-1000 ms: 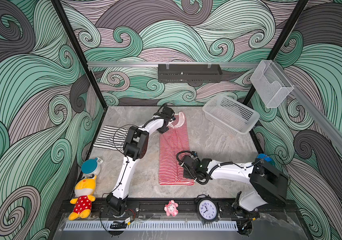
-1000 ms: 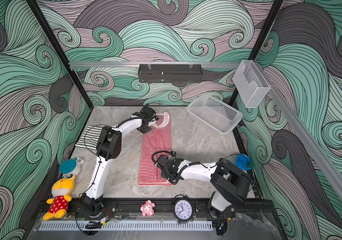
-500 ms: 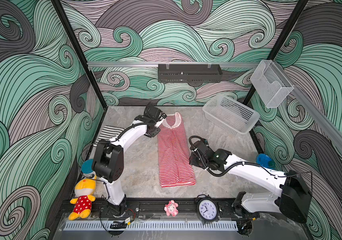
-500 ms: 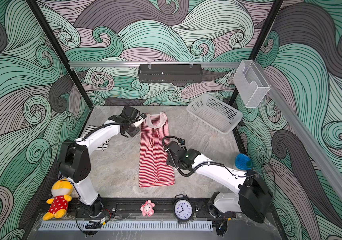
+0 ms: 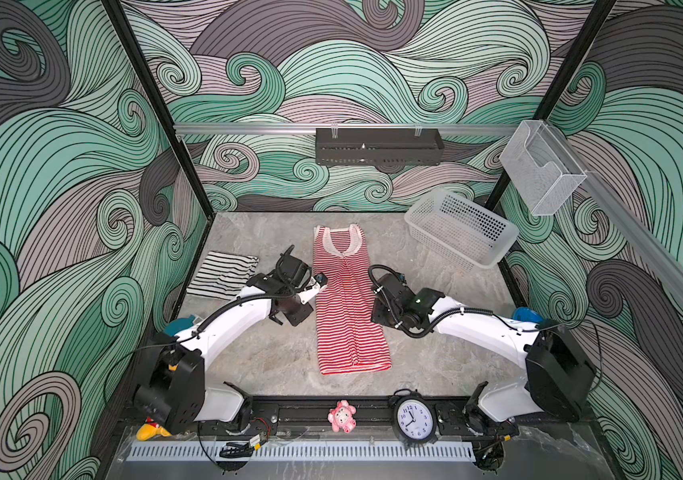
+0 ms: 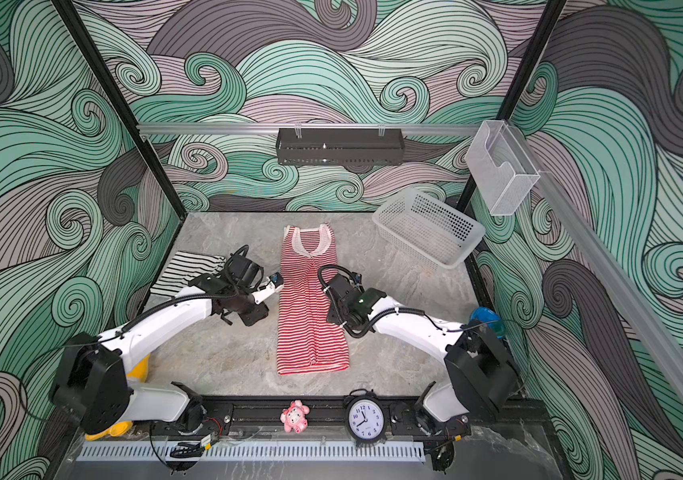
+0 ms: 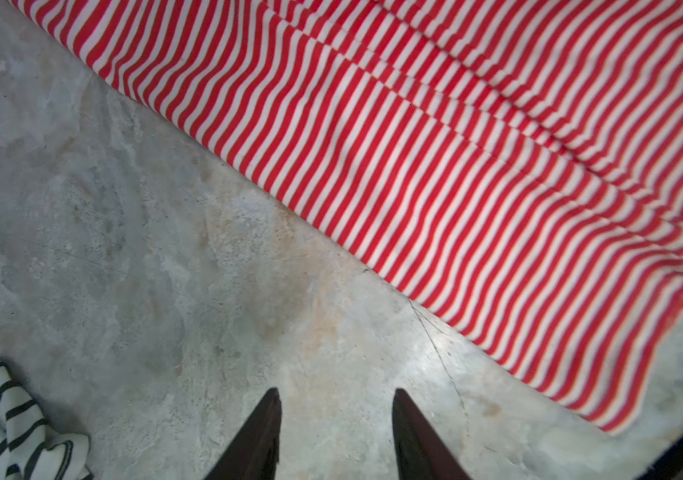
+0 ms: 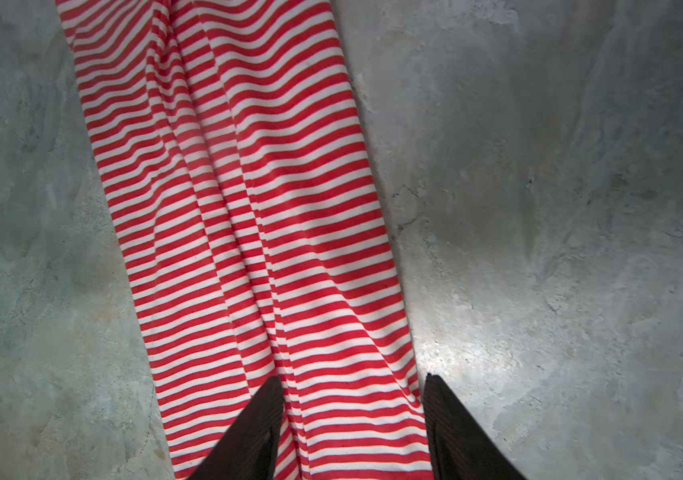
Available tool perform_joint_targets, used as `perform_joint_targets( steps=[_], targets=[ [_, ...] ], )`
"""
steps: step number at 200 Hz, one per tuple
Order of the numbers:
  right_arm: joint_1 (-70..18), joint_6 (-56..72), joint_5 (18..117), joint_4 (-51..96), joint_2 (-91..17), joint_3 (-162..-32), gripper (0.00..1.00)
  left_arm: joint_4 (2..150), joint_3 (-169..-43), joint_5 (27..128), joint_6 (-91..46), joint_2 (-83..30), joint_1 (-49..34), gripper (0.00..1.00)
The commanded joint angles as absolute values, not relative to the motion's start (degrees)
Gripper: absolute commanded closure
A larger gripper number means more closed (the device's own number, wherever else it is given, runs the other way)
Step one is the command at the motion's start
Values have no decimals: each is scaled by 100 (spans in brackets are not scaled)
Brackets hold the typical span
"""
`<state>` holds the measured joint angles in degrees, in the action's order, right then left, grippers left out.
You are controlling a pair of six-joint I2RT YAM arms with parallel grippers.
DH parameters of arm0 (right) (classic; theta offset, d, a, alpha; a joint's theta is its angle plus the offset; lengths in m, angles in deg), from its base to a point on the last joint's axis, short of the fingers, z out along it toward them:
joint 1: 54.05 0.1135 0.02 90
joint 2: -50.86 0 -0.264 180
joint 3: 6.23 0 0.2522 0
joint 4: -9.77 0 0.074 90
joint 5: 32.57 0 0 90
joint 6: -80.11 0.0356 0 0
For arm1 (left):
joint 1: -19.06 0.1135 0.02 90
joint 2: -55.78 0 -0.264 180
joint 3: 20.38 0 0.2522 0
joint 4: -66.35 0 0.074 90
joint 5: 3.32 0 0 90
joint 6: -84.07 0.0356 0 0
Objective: Fold and stack the tank tops
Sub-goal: 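Move both grippers to the near hem corners of the striped top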
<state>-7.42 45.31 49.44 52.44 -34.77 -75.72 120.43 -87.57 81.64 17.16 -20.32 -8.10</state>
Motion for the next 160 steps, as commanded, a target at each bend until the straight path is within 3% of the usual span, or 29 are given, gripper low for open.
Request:
perform_joint_targets(
  steps=[1, 76, 160],
  targets=[
    [-765, 4495, 4989, 5188, -3574, -7747, 43, 12400, -8620, 7508, 1781, -1809, -863, 52],
    [-707, 4839, 5092, 5050, -3157, -6708, 39, 12275, -7841, 8015, 2097, -1615, -1391, 51],
    [-449, 5295, 5054, 5510, -1911, -5636, 39, 12007, -7642, 8636, 2146, -1848, -2302, 51]
  ],
)
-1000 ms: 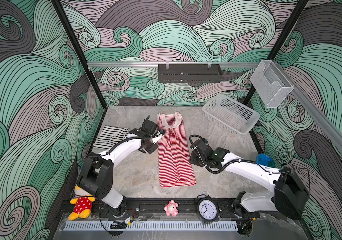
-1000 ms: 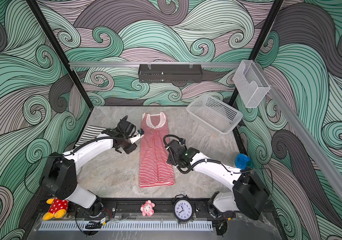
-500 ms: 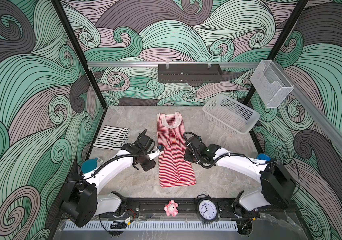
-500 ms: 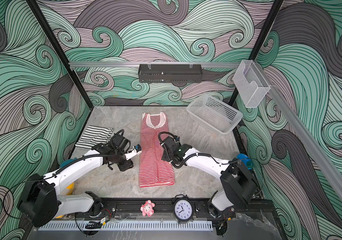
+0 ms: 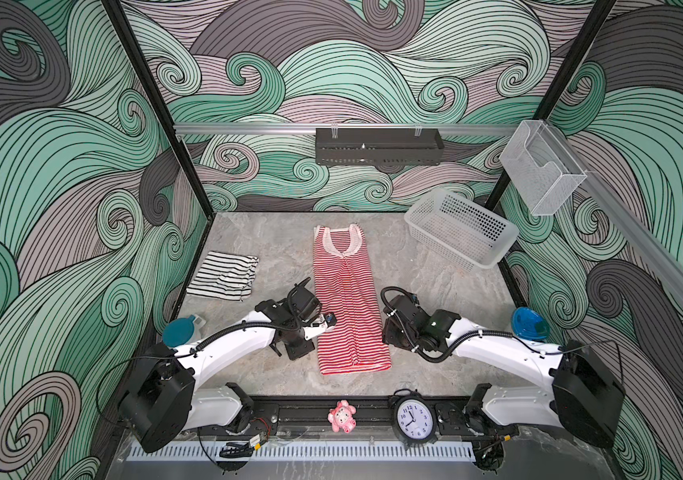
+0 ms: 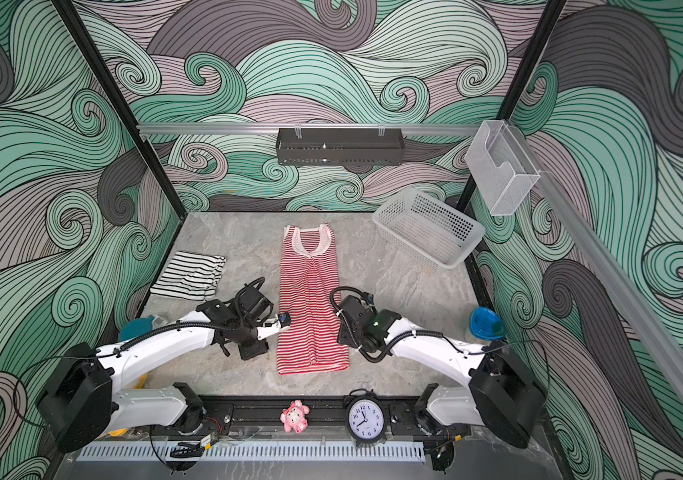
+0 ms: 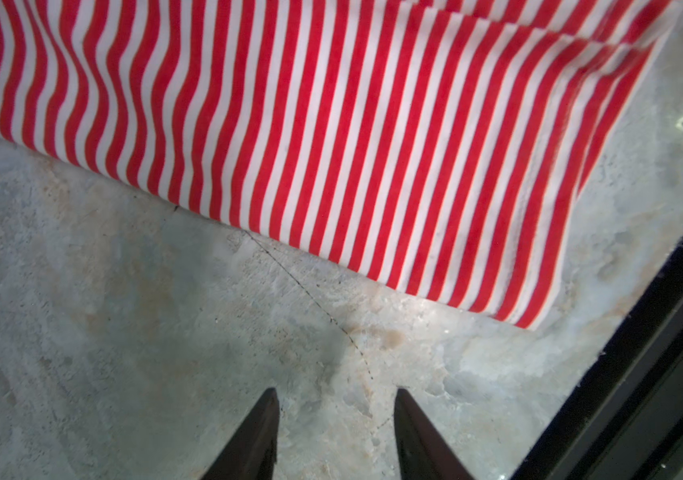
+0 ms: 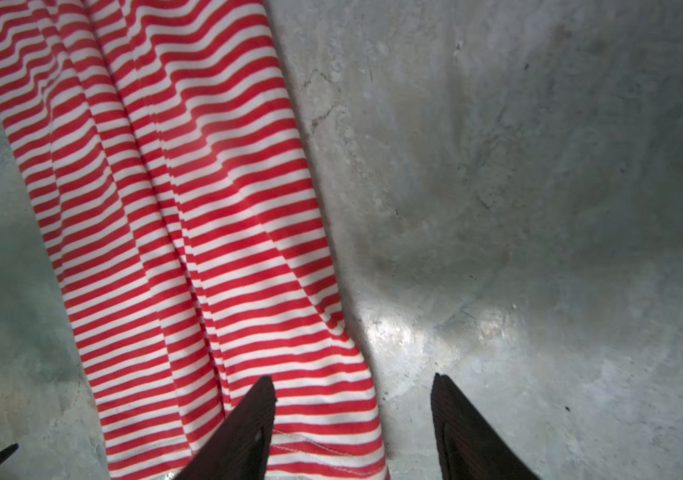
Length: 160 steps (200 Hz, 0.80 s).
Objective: Fold and stack the tank tops
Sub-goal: 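Move both grippers to the near hem corners of the striped top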
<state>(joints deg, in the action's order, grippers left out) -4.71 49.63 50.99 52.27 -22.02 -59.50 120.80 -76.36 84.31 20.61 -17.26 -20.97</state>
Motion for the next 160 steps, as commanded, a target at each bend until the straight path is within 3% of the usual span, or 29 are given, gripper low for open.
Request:
perform_joint_targets(
  steps=[1, 45, 160],
  targets=[
    [-448, 5308, 5060, 5509, -1893, -5620, 39, 12004, -7638, 8639, 2148, -1853, -2316, 51],
    [-413, 5482, 5271, 5268, -1503, -5100, 44, 11967, -7781, 8778, 2056, -2334, -2623, 51],
    [48, 5661, 6072, 4234, -2533, -5121, 45, 12159, -7703, 8577, 2108, -2218, -3730, 51]
  ],
)
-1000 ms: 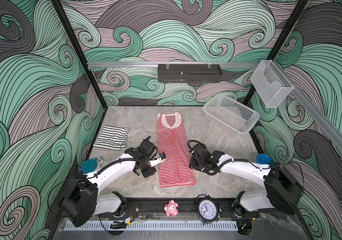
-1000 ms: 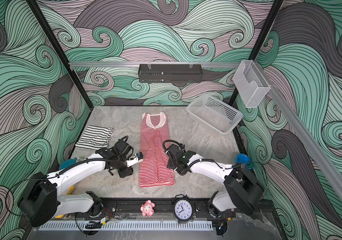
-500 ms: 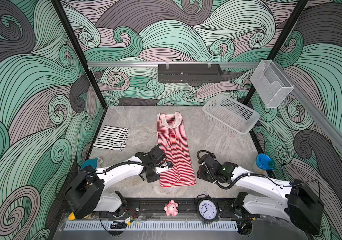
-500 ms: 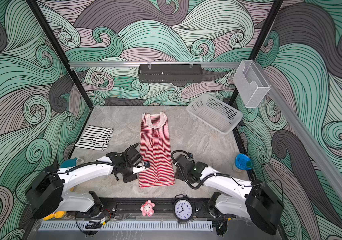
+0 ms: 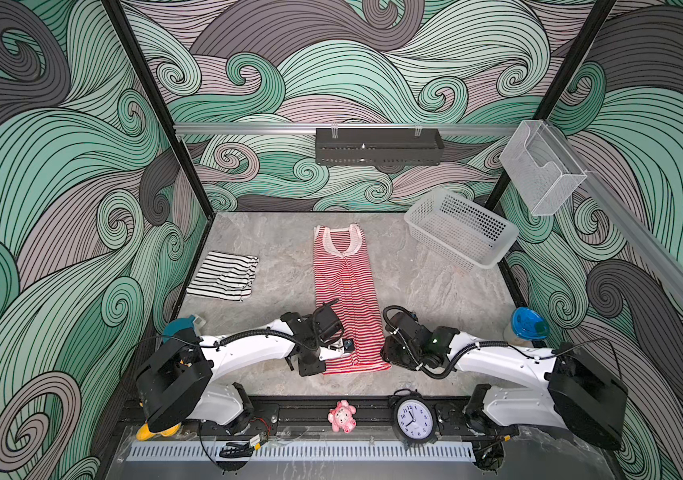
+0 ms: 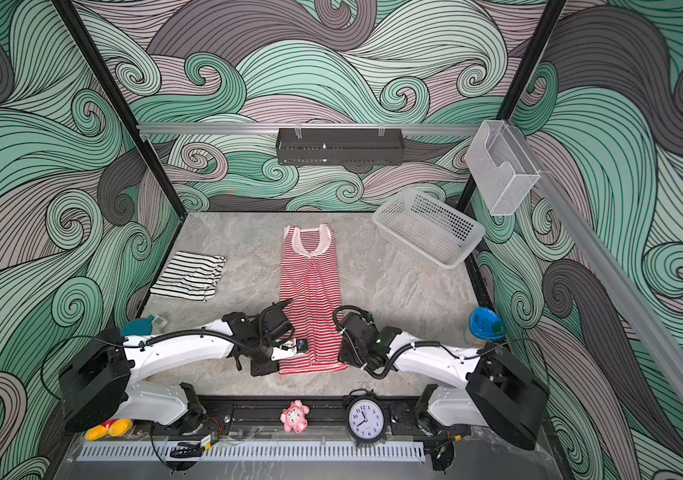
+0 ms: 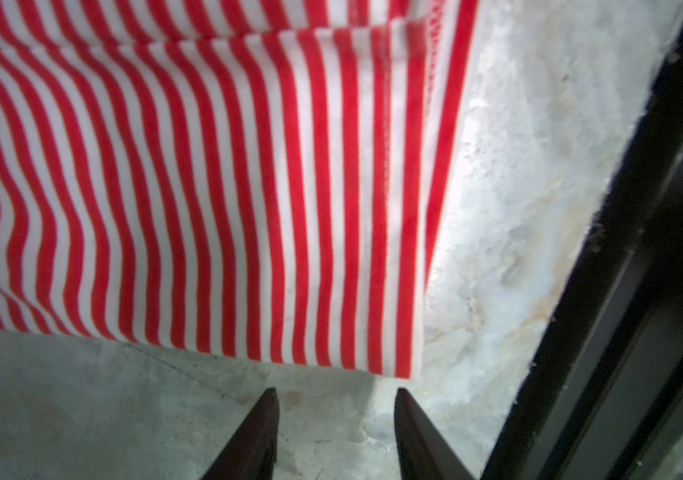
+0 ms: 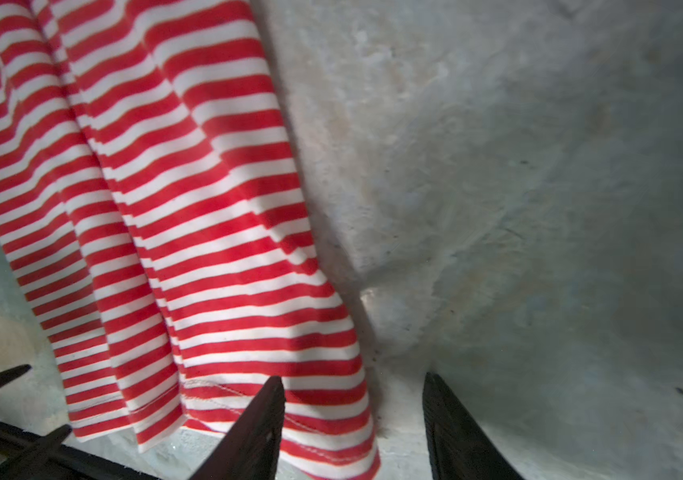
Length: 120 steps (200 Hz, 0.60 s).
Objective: Fold and stack the tank tops
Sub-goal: 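Move both grippers to the near hem corners of the striped top, then lower both grippers and pinch the near hem corners of the top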
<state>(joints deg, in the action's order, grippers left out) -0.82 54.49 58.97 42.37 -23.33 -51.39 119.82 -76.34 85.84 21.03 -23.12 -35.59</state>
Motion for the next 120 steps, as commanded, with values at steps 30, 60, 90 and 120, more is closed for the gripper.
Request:
perform_joint_targets(
  steps=[30, 60, 90, 120],
  targets=[
    [251, 5832, 6001, 4383, -2492, -5121, 45, 12118, -7670, 8587, 2060, -2243, -3917, 51],
    [334, 5936, 5857, 4800, -2200, -5076, 46, 12041, -7695, 8709, 2070, -2367, -3994, 51],
    [-417, 4760, 6236, 5655, -2977, -6248, 51, 11901, -7703, 8906, 2101, -2446, -4048, 51],
    [-465, 4538, 5708, 6372, -3178, -7148, 47, 11880, -7743, 9162, 2010, -2400, -4050, 52]
  ],
)
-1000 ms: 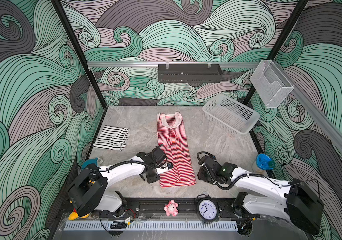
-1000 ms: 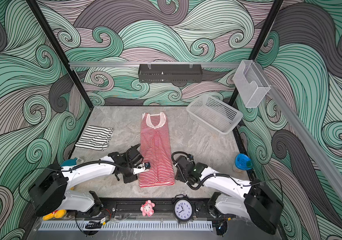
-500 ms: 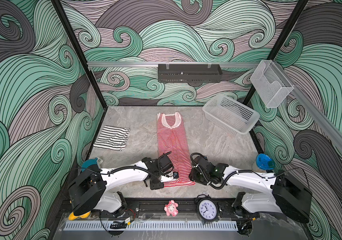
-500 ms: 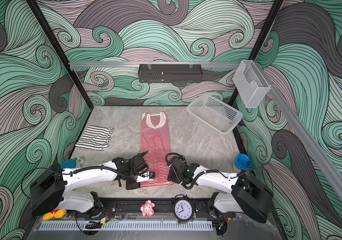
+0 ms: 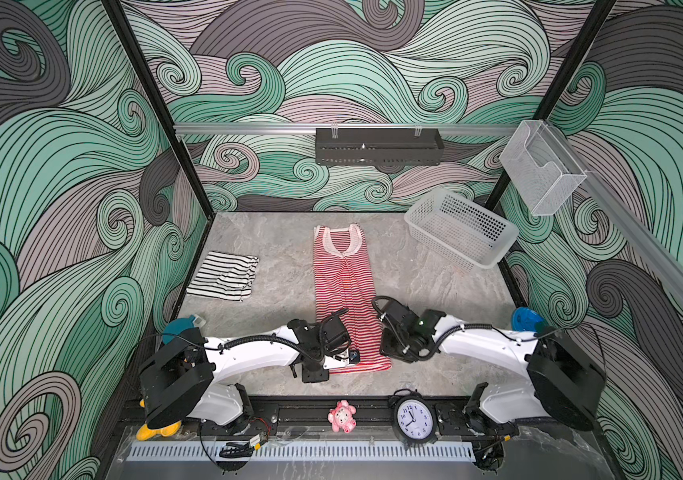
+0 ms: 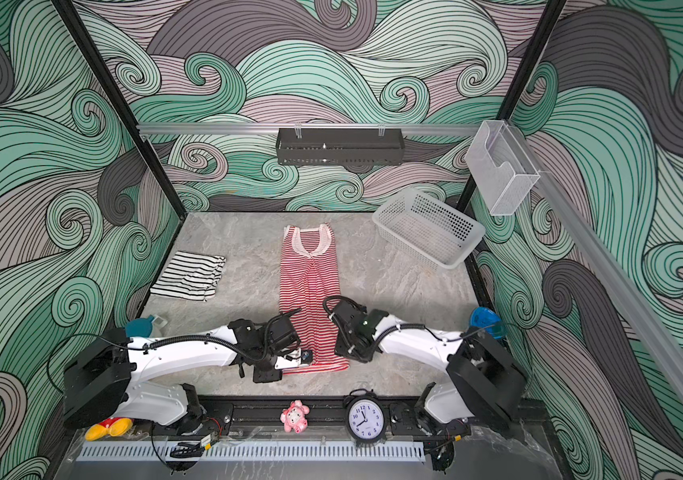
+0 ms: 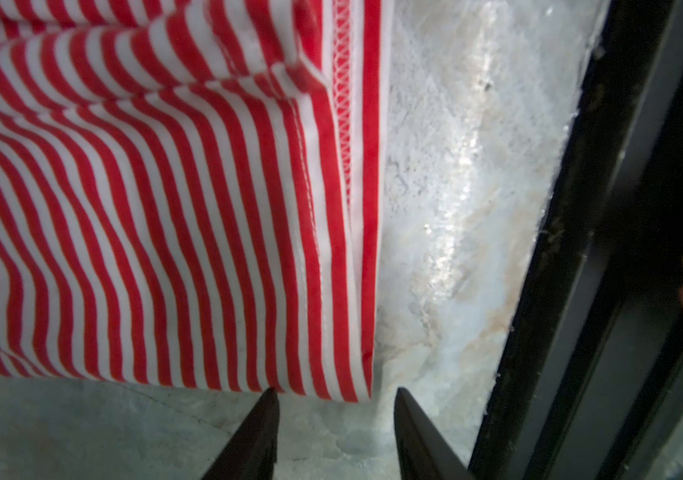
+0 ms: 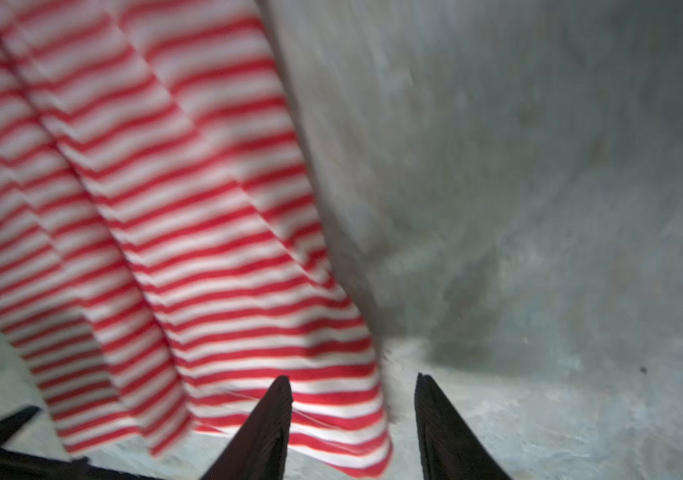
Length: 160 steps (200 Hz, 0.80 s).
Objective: Fold and stack the tank tops
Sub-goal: 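Lower both grippers and pinch the near hem corners of the top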
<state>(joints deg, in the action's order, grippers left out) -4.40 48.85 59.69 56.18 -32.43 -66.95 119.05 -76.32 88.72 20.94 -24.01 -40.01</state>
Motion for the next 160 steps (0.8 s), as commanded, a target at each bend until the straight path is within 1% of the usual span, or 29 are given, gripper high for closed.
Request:
perform_joint_targets(
  steps=[1, 33, 48, 58, 69, 109, 160],
  targets=[
    [-465, 4556, 5699, 6362, -3172, -7149, 47, 11875, -7741, 9170, 2009, -2393, -4052, 52],
    [-495, 4821, 5598, 5824, -2890, -6970, 45, 11791, -7673, 9396, 1964, -2204, -4048, 52],
    [-630, 4539, 5736, 6052, -3123, -7482, 44, 11747, -7652, 9489, 1938, -2116, -4050, 52],
    [-634, 4394, 5572, 6468, -3257, -7882, 44, 11702, -7621, 9538, 1901, -2069, -4053, 52],
    [-632, 4377, 5483, 6552, -3215, -8039, 44, 11675, -7607, 9564, 1885, -2036, -4053, 52],
    [-641, 4523, 5135, 6417, -2658, -8047, 43, 11683, -7587, 9648, 1842, -1959, -4038, 52],
    [-641, 4628, 5005, 6590, -2288, -7857, 43, 11673, -7605, 9635, 1824, -1955, -4040, 52]
  ],
)
